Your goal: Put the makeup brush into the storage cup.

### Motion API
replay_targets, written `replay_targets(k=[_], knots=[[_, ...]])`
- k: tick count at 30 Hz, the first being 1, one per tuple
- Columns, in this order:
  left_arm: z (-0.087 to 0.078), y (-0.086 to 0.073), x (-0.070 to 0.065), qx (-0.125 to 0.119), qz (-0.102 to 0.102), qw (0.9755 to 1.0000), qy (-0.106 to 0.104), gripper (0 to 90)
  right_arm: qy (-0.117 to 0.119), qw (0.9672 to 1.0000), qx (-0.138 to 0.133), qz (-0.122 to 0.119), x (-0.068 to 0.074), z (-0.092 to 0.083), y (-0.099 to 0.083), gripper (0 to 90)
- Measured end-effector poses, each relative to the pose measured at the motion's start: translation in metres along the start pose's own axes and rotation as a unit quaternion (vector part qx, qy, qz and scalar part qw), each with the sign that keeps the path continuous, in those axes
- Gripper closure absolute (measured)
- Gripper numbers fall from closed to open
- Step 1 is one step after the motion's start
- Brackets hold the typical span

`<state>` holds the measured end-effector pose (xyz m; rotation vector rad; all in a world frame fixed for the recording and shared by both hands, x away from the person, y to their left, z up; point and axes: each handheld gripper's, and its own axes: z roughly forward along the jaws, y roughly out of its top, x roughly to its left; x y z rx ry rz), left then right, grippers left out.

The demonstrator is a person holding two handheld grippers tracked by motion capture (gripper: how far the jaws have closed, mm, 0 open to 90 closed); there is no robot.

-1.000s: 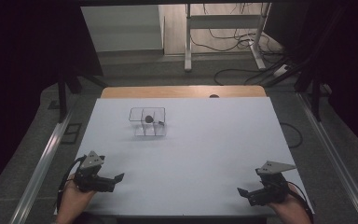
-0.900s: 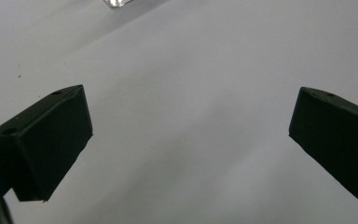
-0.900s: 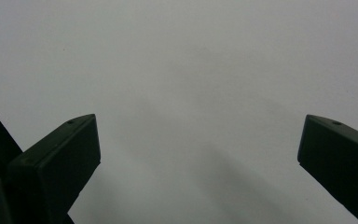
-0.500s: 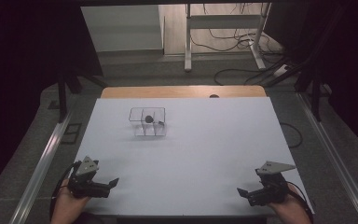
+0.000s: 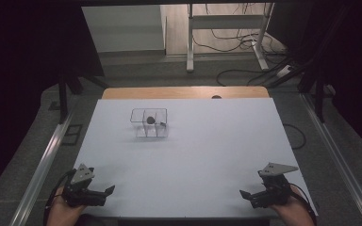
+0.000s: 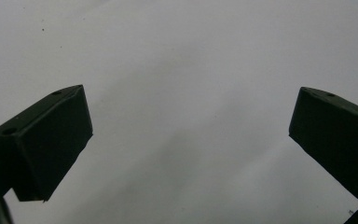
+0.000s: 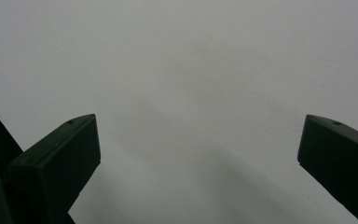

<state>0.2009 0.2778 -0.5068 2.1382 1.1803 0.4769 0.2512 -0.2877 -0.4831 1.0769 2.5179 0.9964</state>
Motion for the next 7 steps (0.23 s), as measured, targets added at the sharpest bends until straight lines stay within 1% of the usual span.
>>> replay_targets(k=[7], knots=[[0.0007,0.0002,-0.0006,0.005,0.002,1.0000,0.002,0.0,0.000,1.0000,0.002,-0.002,-0.0007,0.0008,-0.0003,0.0]])
